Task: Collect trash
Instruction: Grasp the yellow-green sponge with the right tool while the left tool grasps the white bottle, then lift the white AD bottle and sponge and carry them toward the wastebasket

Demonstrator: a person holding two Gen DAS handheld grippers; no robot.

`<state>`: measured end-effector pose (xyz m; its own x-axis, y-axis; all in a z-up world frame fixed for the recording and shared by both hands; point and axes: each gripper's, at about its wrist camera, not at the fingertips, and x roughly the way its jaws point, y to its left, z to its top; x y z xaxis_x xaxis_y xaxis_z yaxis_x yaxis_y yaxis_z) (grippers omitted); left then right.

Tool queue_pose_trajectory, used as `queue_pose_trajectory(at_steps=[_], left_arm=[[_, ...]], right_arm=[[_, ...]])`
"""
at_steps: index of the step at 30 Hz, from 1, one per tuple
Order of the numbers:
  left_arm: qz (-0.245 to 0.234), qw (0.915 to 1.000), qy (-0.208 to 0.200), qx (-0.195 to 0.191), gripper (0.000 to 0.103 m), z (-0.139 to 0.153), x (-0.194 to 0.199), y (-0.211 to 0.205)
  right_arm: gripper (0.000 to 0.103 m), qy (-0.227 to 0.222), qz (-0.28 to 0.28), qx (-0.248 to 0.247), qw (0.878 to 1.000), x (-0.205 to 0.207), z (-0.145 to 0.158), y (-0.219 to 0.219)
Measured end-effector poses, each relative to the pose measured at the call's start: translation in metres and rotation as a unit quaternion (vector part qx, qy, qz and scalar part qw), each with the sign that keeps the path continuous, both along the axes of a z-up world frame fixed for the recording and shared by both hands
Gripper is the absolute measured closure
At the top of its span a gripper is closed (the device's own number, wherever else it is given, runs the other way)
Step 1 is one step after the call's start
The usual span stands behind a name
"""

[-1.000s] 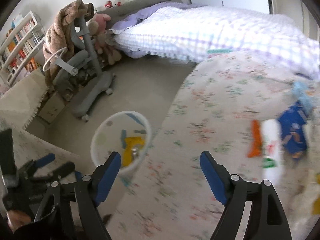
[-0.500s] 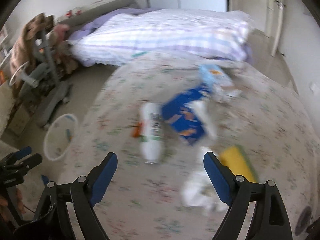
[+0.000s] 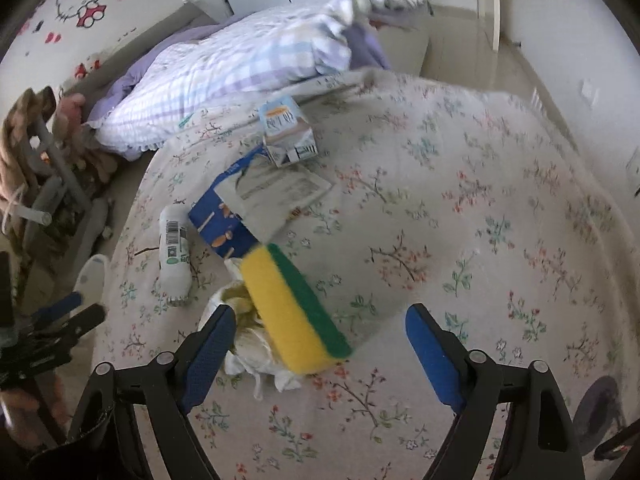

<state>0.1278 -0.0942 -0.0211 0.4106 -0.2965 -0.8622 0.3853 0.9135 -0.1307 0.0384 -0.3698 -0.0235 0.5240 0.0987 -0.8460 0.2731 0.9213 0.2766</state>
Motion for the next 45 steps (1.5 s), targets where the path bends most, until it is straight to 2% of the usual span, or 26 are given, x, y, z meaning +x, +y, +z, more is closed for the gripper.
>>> queue_pose_trajectory(at_steps=[3,4,7,9,12,14,18,32,33,35,39,45], left_arm=[[0.006,0.9999,0.004,-0.012,0.002,-0.004,0.007,-0.019],[0.007,0.9998,0.007,-0.017,0.004,-0.006,0.009,-0.024],[0.009,0.9993,0.013,-0.034,0.016,-0.012,0.016,-0.035],[0.011,0.999,0.015,-0.04,0.032,-0.016,0.02,-0.041],[0.01,0.9988,0.017,-0.044,0.046,-0.024,0.024,-0.05],[0.009,0.9985,0.021,-0.049,0.054,-0.029,0.026,-0.054],[0.013,0.998,0.028,-0.055,0.061,-0.036,0.031,-0.059],[0.019,0.999,0.011,-0.038,0.062,-0.037,0.029,-0.066],[0.017,0.9991,0.01,-0.038,0.063,-0.036,0.028,-0.066],[0.014,0.9991,0.01,-0.04,0.063,-0.035,0.027,-0.065],[0.007,0.9987,0.013,-0.049,0.063,-0.029,0.024,-0.064],[0.003,0.9984,0.011,-0.056,0.064,-0.02,0.018,-0.058]], right_arm=[[0.038,0.012,0.001,0.033,0.999,0.002,-0.008,-0.005],[0.039,0.015,0.0,0.045,0.999,0.003,-0.01,-0.007],[0.045,0.019,0.002,0.061,0.998,0.006,-0.015,-0.006],[0.05,0.021,0.009,0.065,0.998,0.008,-0.017,-0.004],[0.058,0.019,0.018,0.064,0.998,0.009,-0.016,-0.002],[0.061,0.017,0.02,0.065,0.998,0.01,-0.016,-0.002],[0.063,0.016,0.025,0.067,0.997,0.013,-0.017,-0.001],[0.063,0.024,0.043,0.06,0.997,0.016,-0.02,0.013],[0.064,0.023,0.044,0.055,0.997,0.016,-0.019,0.014],[0.073,0.02,0.05,0.048,0.997,0.017,-0.017,0.017],[0.078,0.012,0.04,0.038,0.998,0.018,-0.01,0.016],[0.08,-0.007,0.012,0.048,0.999,0.013,0.005,0.006]])
